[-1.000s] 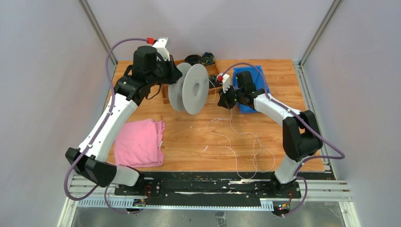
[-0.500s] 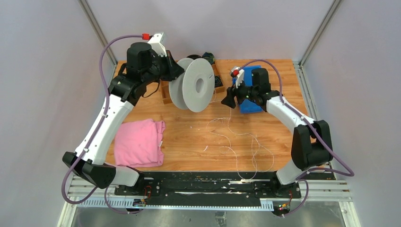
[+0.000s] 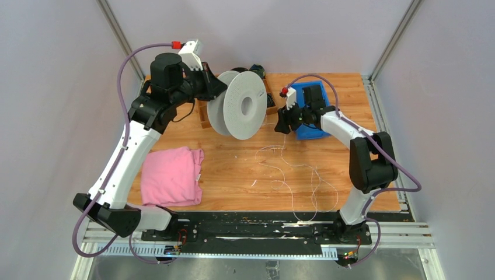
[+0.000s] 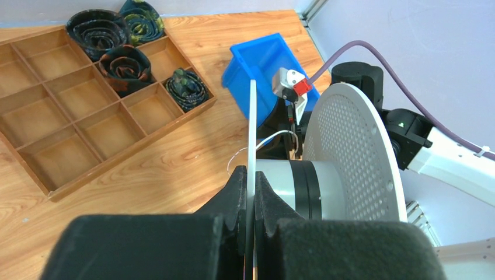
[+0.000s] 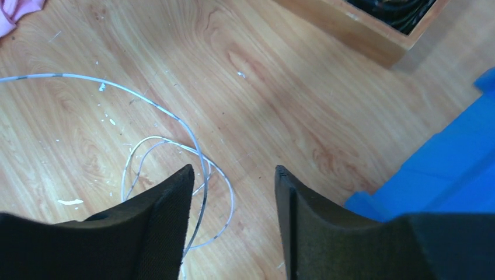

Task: Wrap the cables
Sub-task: Wrap the cable around the cable reel.

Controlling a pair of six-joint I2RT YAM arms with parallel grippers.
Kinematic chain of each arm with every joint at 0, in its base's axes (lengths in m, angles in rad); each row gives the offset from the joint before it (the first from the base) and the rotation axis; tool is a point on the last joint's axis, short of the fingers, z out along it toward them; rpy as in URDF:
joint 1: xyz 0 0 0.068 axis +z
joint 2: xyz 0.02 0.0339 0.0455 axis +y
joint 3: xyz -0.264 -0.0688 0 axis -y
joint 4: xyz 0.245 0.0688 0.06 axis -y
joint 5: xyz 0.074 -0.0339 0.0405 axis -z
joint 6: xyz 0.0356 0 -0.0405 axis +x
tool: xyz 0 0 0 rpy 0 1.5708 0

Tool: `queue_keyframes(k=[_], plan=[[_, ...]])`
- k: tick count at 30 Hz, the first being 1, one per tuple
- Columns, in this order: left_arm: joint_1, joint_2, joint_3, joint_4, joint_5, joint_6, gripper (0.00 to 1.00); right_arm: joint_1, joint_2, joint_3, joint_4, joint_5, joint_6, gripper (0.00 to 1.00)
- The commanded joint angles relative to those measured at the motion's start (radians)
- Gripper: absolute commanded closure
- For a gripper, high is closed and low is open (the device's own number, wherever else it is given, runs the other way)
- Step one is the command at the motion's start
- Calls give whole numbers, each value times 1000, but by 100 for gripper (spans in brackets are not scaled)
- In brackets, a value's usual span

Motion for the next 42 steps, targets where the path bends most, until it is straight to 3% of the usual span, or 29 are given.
queue_keyframes(k=[1,5,7,13,24,42], plan=[[12,-27,39,57,2,-13,100,-3,11,-12,-26,-41,-1,54],[24,-15,62,59,-47,-7,100,1,1,-45,-17,-92,34,89],[31,-3,76,60,-88,-3,100,12,-16,-85,19,-108,59,99],[52,46,115,59,-229,-17,100,114,-87,-223,150,-129,132,99],[53,127,135,125,-475,119,100,401,-183,-212,69,-150,70,99],[-9,136,-32,274,-663,286,100,488,-236,260,-268,-209,97,99]])
